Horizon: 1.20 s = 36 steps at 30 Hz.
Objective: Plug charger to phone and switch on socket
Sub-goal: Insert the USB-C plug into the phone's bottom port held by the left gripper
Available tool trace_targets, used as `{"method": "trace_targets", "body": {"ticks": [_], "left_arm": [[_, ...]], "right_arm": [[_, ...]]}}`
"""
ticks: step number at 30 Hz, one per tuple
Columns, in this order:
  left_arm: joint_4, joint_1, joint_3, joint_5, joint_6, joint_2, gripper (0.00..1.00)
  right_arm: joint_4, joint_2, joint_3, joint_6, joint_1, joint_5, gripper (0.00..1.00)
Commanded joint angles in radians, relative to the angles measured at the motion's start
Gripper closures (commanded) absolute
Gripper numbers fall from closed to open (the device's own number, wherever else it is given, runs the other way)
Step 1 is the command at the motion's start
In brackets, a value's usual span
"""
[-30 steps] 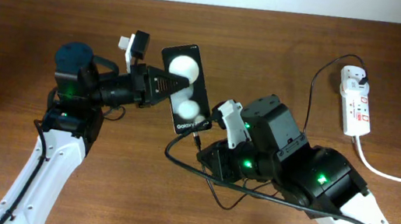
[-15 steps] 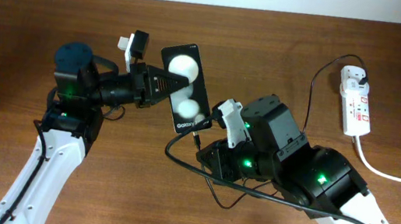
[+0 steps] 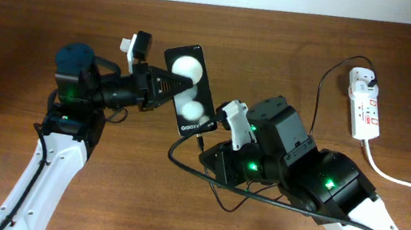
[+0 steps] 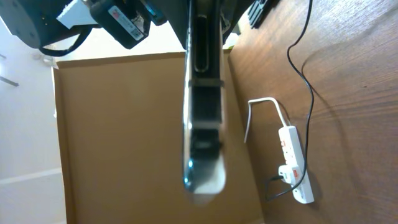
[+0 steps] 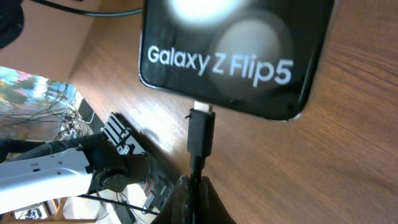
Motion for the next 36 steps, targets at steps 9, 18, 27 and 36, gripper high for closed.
{"method": "trace_targets", "body": {"ticks": [9,18,27,36], "left_arm": [[0.005,-0.025,0.017,0.131,0.089,-0.01,1.0],[0.005,-0.031,0.017,0.234,0.127,-0.01,1.0],[0.005,-0.031,0.017,0.09,0.126,-0.01,1.0],[0.005,-0.031,0.017,0.027,0.062,-0.01,1.0]], "right_arm": [[0.113,0.005,-0.005,0.004,0.005,0.043,0.96],[0.172,0.005,0.009,-0.022,0.004,0.088,0.96],[0.11,0.005,0.009,-0.018,0.006,0.087,0.79],[0.05,0.005,0.009,0.031,0.165,0.37,0.89]]}}
